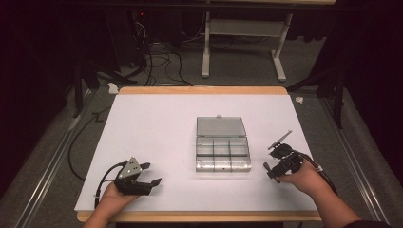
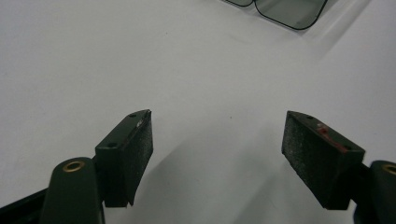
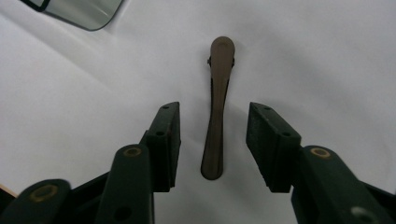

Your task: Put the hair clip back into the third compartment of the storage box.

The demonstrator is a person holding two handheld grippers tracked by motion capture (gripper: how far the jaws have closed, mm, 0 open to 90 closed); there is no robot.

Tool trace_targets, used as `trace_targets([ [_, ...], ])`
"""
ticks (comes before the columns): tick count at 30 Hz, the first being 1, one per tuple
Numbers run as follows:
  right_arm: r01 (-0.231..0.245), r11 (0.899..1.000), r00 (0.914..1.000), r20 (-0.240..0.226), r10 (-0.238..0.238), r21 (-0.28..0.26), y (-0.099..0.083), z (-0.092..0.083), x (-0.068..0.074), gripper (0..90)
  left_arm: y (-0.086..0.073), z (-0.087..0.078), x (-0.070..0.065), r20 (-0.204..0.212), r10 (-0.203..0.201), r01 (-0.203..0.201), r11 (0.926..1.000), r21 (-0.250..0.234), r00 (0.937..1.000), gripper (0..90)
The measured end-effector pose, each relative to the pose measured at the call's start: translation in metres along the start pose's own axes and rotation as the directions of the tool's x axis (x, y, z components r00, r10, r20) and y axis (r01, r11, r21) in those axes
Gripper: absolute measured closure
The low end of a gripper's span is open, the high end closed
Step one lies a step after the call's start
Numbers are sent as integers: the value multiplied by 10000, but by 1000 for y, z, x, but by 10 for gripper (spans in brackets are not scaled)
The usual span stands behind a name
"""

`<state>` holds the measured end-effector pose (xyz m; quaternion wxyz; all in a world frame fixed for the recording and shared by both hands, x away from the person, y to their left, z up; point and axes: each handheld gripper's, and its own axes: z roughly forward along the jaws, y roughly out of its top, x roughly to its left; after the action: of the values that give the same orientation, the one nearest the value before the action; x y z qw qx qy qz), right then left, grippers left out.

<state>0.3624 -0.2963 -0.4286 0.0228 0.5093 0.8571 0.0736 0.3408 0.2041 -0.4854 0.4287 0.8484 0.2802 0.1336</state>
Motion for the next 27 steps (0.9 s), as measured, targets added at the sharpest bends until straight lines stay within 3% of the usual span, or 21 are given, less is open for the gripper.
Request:
trace_targets([
  [15, 160, 9984, 9993, 326, -178, 542, 14, 11, -2, 736, 0, 0, 0, 54, -3, 3, 10000, 14, 10000, 252],
  [20, 408, 9953, 9975, 547, -458, 881, 19, 13, 2, 743, 0, 0, 0, 34, 11, -11, 10000, 40, 10000, 252],
  [25, 259, 9933, 9988, 392, -304, 1125, 22, 13, 1, 759, 0, 1, 0, 18, 29, -29, 10000, 50, 10000, 252],
  [27, 497, 9927, 9978, 381, -542, 1099, 22, 13, 0, 790, 0, 1, 0, 33, 13, -13, 10000, 54, 10000, 252],
])
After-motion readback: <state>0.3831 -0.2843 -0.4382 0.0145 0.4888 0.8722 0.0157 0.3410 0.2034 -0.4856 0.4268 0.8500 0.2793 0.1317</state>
